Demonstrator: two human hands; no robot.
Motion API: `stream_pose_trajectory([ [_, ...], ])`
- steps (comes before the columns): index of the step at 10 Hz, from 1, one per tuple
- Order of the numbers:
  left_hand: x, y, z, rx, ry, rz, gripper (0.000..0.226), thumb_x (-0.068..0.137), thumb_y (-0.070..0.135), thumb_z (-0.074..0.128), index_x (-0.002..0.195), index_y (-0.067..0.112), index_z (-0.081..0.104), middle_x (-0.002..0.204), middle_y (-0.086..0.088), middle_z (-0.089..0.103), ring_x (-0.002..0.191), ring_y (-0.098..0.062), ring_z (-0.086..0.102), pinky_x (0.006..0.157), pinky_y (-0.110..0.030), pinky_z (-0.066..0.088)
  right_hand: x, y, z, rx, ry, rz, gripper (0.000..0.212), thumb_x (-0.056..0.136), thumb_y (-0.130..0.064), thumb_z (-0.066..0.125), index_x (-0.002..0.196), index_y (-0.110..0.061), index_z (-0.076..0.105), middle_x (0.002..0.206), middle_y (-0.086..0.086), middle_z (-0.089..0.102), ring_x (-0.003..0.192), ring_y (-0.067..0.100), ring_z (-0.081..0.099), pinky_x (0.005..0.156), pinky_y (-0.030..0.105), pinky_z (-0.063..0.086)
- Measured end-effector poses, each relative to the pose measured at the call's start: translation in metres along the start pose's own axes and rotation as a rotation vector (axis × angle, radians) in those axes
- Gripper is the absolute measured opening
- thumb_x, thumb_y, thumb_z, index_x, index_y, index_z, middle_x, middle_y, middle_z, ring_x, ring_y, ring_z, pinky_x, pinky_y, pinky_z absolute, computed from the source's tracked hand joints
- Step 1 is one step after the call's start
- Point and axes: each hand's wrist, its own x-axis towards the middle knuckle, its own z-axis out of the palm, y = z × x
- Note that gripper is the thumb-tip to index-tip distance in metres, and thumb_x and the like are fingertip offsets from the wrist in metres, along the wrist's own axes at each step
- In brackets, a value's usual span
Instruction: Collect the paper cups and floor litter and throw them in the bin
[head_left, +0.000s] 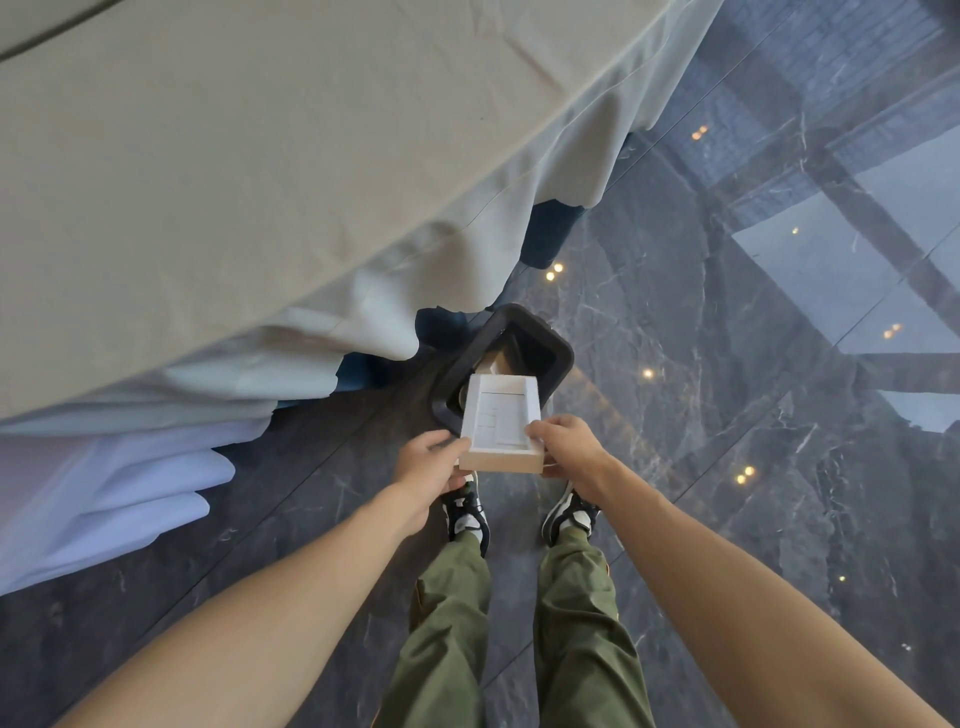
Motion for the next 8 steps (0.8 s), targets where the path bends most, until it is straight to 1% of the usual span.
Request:
stream_pose_trajectory([
  [1, 0.002, 0.002, 0.005, 0.027, -0.027, 0.056, 0.036, 0.095, 0.019, 0.074, 0.130, 0.013, 0.065, 0.118, -0.008, 0.074, 0.103, -0.026, 0.075, 0.081, -0.033, 0.062, 0.002, -0.002, -0.001, -0.017, 0.039, 0.024, 0.012, 0.097, -0.021, 0.060, 0.096, -0.011, 0.067, 0.092, 0.008, 0.072, 0.076, 0.018, 0.070, 0.069, 0.035, 0.064],
  [2, 0.004, 0.010, 0.012, 0.059, -0.052, 0.124, 0.033, 0.096, 0.020, 0.072, 0.129, 0.016, 0.072, 0.105, 0.000, 0.080, 0.101, -0.023, 0.077, 0.096, -0.041, 0.061, 0.004, -0.002, -0.002, 0.028, 0.059, 0.028, 0.023, 0.099, -0.022, 0.058, 0.114, -0.008, 0.069, 0.100, 0.009, 0.072, 0.082, 0.020, 0.070, 0.066, 0.029, 0.060],
  [3, 0.006, 0.012, 0.015, 0.069, -0.059, 0.136, 0.029, 0.094, 0.020, 0.073, 0.123, 0.019, 0.075, 0.090, 0.009, 0.081, 0.100, -0.022, 0.077, 0.096, -0.041, 0.062, 0.004, -0.002, -0.002, 0.102, 0.095, -0.009, 0.027, 0.101, -0.022, 0.057, 0.122, -0.007, 0.066, 0.107, 0.012, 0.071, 0.089, 0.023, 0.071, 0.074, 0.033, 0.064],
  [4, 0.006, 0.012, 0.016, 0.088, -0.088, 0.098, 0.049, 0.094, 0.018, 0.075, 0.140, 0.009, 0.062, 0.107, 0.008, 0.074, 0.100, -0.016, 0.075, 0.097, -0.040, 0.060, 0.002, -0.004, -0.002, 0.170, 0.160, -0.059, 0.030, 0.103, -0.019, 0.055, 0.129, -0.006, 0.059, 0.116, 0.014, 0.067, 0.098, 0.024, 0.072, 0.085, 0.039, 0.063],
  [5, 0.008, 0.005, 0.016, 0.130, -0.097, 0.102, 0.057, 0.095, 0.018, 0.074, 0.148, 0.010, 0.054, 0.124, 0.000, 0.067, 0.103, -0.017, 0.074, 0.099, -0.042, 0.059, -0.001, -0.007, -0.003, 0.134, 0.143, -0.056, 0.027, 0.102, -0.016, 0.054, 0.127, -0.007, 0.061, 0.122, 0.013, 0.064, 0.097, 0.023, 0.072, 0.084, 0.036, 0.064],
  [6, 0.002, 0.006, 0.014, 0.182, -0.096, 0.113, 0.057, 0.094, 0.020, 0.073, 0.147, 0.011, 0.055, 0.124, -0.003, 0.070, 0.102, -0.017, 0.074, 0.099, -0.042, 0.059, -0.007, -0.012, -0.005, 0.092, 0.104, -0.026, 0.022, 0.102, -0.016, 0.056, 0.122, -0.010, 0.063, 0.119, 0.014, 0.065, 0.095, 0.024, 0.073, 0.077, 0.032, 0.064],
  [7, -0.003, 0.007, 0.013, 0.244, -0.090, 0.135, 0.057, 0.094, 0.022, 0.073, 0.148, 0.012, 0.055, 0.127, -0.003, 0.071, 0.107, -0.018, 0.072, 0.102, -0.043, 0.057, -0.013, -0.013, -0.005, 0.033, 0.088, -0.008, 0.023, 0.102, -0.017, 0.058, 0.123, -0.010, 0.063, 0.116, 0.013, 0.065, 0.094, 0.024, 0.073, 0.073, 0.029, 0.063],
  [8, -0.015, 0.016, 0.013, 0.336, -0.062, 0.146, 0.059, 0.094, 0.022, 0.072, 0.150, 0.014, 0.053, 0.140, -0.006, 0.065, 0.124, -0.024, 0.065, 0.109, -0.046, 0.051, -0.026, -0.014, -0.008, -0.029, 0.073, 0.000, 0.025, 0.102, -0.018, 0.058, 0.124, -0.009, 0.063, 0.116, 0.014, 0.066, 0.089, 0.022, 0.071, 0.068, 0.027, 0.059],
])
